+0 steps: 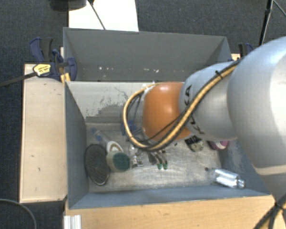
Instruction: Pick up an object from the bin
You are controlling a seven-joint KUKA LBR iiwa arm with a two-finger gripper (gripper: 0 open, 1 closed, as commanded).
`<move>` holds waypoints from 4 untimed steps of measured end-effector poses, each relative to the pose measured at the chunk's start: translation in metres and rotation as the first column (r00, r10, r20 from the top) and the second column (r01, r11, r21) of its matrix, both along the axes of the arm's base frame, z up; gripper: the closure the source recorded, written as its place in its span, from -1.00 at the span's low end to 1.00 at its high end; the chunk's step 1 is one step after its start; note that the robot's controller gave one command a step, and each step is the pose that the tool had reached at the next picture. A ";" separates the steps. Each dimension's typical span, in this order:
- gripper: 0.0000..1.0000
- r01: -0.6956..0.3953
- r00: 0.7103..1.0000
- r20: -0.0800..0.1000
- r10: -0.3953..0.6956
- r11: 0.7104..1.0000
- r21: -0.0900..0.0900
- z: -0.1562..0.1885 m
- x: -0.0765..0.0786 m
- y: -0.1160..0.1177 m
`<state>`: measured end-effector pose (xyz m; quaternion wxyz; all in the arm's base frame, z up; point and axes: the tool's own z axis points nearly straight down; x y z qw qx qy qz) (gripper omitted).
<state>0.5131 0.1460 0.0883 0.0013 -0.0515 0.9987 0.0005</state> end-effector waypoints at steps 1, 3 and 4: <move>1.00 -0.032 0.999 0.004 0.032 0.999 0.000 0.047 0.010 0.003; 1.00 -0.064 0.998 0.005 0.064 0.998 0.001 0.087 0.014 0.015; 1.00 -0.313 0.950 0.004 0.313 0.950 -0.001 0.092 0.020 0.039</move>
Offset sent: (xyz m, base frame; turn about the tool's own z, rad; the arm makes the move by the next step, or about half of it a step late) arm 0.0080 0.0028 0.0443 -0.0330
